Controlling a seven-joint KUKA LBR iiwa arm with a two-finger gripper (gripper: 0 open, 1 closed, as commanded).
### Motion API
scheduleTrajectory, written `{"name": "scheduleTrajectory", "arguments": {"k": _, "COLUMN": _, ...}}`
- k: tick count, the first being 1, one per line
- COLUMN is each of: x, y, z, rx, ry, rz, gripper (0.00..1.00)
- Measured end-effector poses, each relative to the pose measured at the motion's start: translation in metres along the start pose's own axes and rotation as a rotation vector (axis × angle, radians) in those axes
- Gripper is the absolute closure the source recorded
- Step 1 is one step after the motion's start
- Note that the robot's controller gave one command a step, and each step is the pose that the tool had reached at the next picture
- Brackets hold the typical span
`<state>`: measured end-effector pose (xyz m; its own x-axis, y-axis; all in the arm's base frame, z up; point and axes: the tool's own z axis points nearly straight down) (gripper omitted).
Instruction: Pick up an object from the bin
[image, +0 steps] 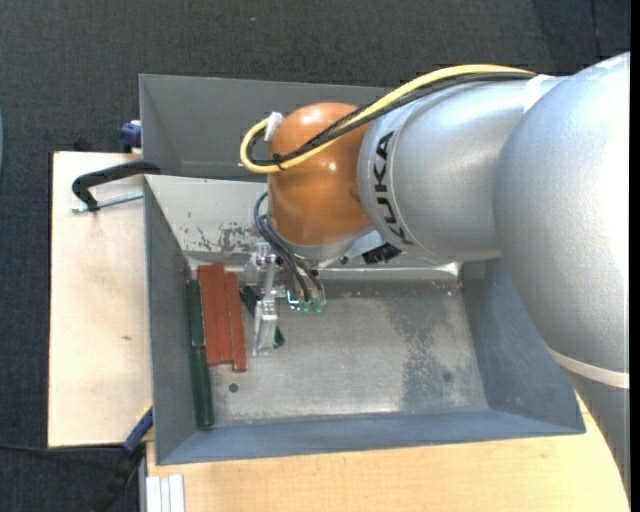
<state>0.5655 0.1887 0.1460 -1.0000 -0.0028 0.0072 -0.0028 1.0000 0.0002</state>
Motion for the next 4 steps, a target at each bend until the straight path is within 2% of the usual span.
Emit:
{"name": "scheduleTrajectory", "arguments": {"k": 1, "x": -0.002, "y": -0.001, "z": -0.005, "rx": -0.002, "ry": -0.008, "rz": 0.003, "gripper": 0.00}}
{"name": "scheduleTrajectory", "arguments": {"k": 2, "x": -0.018, "y": -0.028, "z": 0.051, "rx": -0.003, "ry": -0.010, "rz": 0.116, "gripper": 0.00}}
{"name": "scheduleTrajectory", "arguments": {"k": 3, "x": -0.023, "y": -0.044, "z": 0.074, "rx": -0.001, "ry": -0.006, "rz": 0.054, "gripper": 0.00}}
{"name": "scheduleTrajectory", "arguments": {"k": 4, "x": -0.024, "y": -0.048, "z": 0.075, "rx": -0.001, "ry": -0.007, "rz": 0.133, "gripper": 0.00}}
